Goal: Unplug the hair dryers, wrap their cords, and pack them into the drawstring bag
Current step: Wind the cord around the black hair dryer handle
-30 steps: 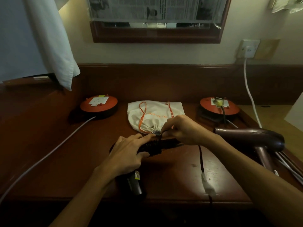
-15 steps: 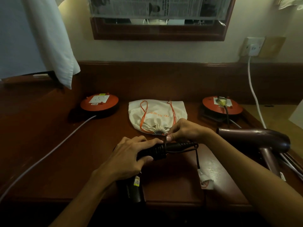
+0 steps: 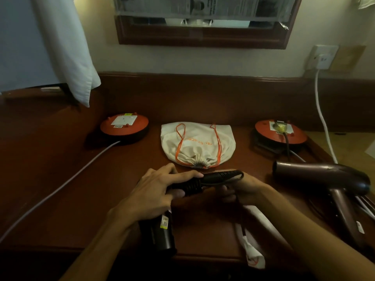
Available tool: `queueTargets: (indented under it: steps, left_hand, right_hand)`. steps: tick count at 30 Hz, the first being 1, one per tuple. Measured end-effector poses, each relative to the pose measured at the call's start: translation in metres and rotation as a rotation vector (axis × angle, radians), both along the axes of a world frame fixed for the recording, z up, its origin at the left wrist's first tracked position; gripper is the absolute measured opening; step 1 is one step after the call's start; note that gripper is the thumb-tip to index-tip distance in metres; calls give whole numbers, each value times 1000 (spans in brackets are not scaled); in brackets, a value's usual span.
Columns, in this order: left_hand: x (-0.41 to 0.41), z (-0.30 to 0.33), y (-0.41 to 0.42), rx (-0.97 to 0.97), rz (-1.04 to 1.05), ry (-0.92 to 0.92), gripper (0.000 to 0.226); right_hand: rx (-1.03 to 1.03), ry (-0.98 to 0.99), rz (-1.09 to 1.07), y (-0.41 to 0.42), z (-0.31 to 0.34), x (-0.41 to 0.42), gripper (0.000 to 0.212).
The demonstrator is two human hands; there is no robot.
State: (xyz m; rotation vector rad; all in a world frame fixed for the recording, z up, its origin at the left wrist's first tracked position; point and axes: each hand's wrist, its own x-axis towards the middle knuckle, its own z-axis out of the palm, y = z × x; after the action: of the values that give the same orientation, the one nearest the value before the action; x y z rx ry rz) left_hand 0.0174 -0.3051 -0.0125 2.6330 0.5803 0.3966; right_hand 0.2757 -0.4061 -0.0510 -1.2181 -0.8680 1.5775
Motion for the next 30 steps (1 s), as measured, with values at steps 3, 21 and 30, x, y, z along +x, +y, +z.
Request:
queueTargets:
  steps: [3, 21, 30]
  left_hand:
    - [2, 0, 6, -41, 35, -12, 68]
    - [10, 6, 12, 13, 175, 39, 71]
    - [13, 8, -15, 154, 10, 209, 69]
  right_hand:
    - [-24, -70, -68, -15, 1, -13, 15]
    - [76, -891, -19, -71, 42, -102, 17]
    - [191, -1485, -21, -50, 99, -77, 19]
